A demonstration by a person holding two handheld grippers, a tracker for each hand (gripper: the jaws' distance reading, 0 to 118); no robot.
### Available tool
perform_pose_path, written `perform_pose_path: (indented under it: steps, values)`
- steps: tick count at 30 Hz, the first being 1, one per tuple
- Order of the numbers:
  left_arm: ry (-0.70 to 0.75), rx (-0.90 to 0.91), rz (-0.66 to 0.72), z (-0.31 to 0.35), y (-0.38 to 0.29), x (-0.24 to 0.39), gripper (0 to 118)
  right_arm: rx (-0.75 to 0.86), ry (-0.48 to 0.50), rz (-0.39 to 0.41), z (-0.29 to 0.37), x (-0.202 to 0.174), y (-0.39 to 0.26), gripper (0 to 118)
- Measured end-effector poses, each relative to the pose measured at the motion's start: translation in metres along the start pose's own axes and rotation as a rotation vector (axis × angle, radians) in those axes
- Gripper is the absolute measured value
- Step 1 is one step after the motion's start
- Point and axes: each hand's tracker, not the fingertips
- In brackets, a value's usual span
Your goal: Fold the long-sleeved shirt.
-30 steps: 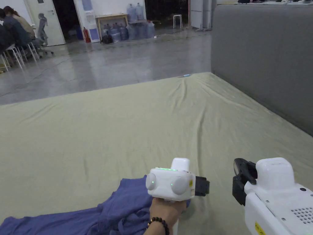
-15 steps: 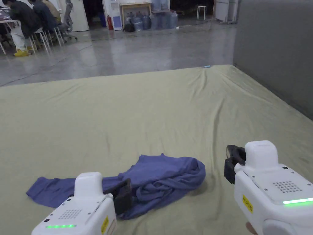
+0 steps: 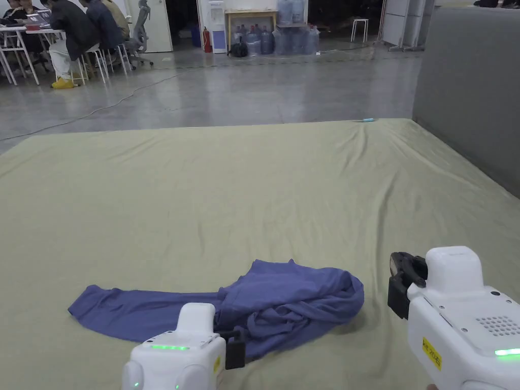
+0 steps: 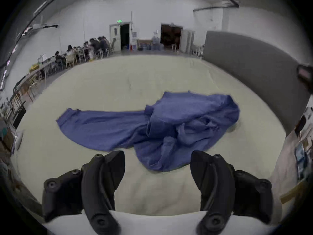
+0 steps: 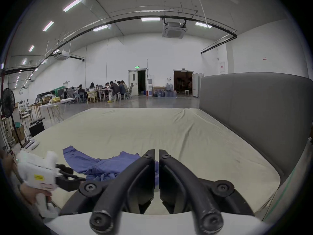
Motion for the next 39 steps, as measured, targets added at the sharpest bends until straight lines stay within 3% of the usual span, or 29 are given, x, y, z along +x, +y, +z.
perform_pose_path:
  steps: [4,7,8,9,11,12,14,15,19,21,22,23,24,25,26,27,35,39]
  values:
    - [0.006,-0.113,0.003,-0.053,0.003,0.008,78,-0.021,-0.016,-0.008,-0.01,0.009,-0.008,2]
    - [0.022,-0.126,-0.063,-0.073,0.001,0.016,62,-0.053,-0.028,-0.007,-0.026,0.014,-0.015,2]
    - [0.014,-0.084,-0.095,-0.069,0.005,0.019,34,-0.067,-0.023,-0.003,-0.037,0.016,-0.016,2]
    - [-0.013,-0.086,-0.094,-0.066,0.011,0.02,0,-0.084,-0.016,0.005,-0.05,0.017,-0.017,2]
    - [-0.01,-0.085,-0.065,-0.055,0.016,0.019,0,-0.132,0.007,0.028,-0.083,0.018,-0.018,8]
    - [-0.039,-0.07,-0.056,-0.05,0.017,0.017,0,-0.176,0.026,0.027,-0.105,0.019,-0.017,31]
    - [-0.054,-0.055,-0.044,-0.041,0.019,0.016,0,-0.287,0.076,0.043,-0.148,0.02,-0.015,98]
    - [-0.053,-0.048,-0.045,-0.036,0.014,0.012,0,-0.351,0.094,0.06,-0.174,0.02,-0.018,104]
    - [-0.072,-0.048,-0.019,-0.029,0.01,0.008,0,-0.54,0.116,0.2,-0.257,0.019,-0.038,102]
    - [-0.078,-0.05,-0.017,-0.029,0.01,0.008,0,-0.615,0.102,0.265,-0.285,0.018,-0.05,87]
    - [-0.077,-0.052,-0.019,-0.029,0.011,0.008,0,-0.651,0.099,0.267,-0.295,0.019,-0.055,67]
    - [-0.077,-0.053,-0.022,-0.029,0.009,0.007,0,-0.689,0.109,0.245,-0.305,0.022,-0.062,29]
    - [-0.077,-0.053,-0.024,-0.029,0.01,0.007,0,-0.739,0.13,0.196,-0.313,0.025,-0.069,12]
    - [-0.078,-0.054,-0.026,-0.029,0.011,0.007,0,-0.781,0.207,0.094,-0.308,0.027,-0.071,11]
    - [-0.079,-0.057,-0.026,-0.029,0.013,0.005,0,-0.784,0.211,0.064,-0.306,0.028,-0.073,9]
    - [-0.078,-0.059,-0.027,-0.028,0.014,0.004,0,-0.744,0.178,0.094,-0.302,0.03,-0.066,9]
    - [-0.078,0.138,0.041,0.02,0.08,-0.03,0,-0.418,0.245,-0.098,-0.245,0.048,0.021,7]
    - [-0.03,0.291,0.063,0.068,0.144,-0.061,0,-0.291,0.241,-0.114,-0.223,0.039,0.079,7]
